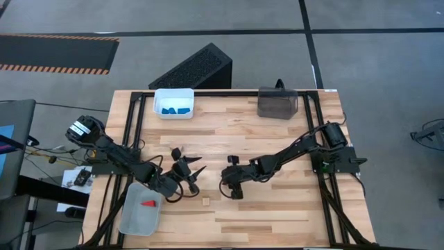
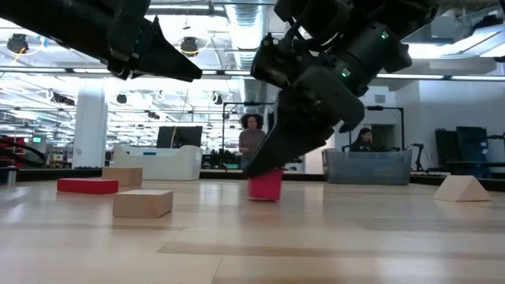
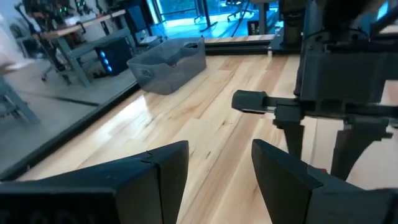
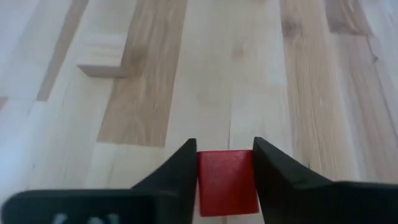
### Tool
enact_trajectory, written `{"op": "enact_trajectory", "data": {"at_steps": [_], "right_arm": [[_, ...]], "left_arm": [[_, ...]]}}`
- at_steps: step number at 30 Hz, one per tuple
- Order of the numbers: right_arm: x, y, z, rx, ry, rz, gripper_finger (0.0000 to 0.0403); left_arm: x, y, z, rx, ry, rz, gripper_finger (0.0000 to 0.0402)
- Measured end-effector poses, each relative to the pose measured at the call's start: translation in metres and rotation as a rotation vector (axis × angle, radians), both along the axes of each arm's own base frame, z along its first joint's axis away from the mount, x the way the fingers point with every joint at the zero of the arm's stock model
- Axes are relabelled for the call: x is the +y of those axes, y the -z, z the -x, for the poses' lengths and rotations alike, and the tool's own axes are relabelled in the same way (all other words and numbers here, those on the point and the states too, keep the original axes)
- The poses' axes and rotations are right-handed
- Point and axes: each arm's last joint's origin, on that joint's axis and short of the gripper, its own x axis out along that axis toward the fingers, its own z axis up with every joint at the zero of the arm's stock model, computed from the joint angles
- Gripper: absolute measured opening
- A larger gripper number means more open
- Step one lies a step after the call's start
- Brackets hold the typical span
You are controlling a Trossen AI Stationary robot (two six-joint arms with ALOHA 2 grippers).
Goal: Sort & place blocks by color
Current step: Put the bottom red block into the gray bin
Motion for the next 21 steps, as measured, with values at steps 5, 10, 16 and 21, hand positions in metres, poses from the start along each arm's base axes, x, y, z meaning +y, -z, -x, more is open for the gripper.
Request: {"op": "enact_trajectory", "data": {"at_steps": [5, 10, 16, 21], "right_arm": [[0.002, -0.004, 0.000, -0.026, 0.002, -0.014, 0.0094], [-0.001, -0.008, 0.027, -0.106, -0.032, -0.062, 0.0077], [-0.029, -0.026, 0.070, -0.365, -0.050, -0.241, 0.0040], [-0.040, -0.030, 0.083, -0.492, -0.069, -0.338, 0.0014]], "left_arm": [[-0.002, -0.006, -0.003, 0.008, 0.031, -0.057, 0.0168], [-0.013, -0.016, -0.008, 0.027, 0.142, -0.087, 0.0168], [-0.020, -0.018, -0.008, 0.038, 0.210, -0.115, 0.0168], [-0.023, -0.009, -0.016, 0.025, 0.284, -0.103, 0.0168]]}}
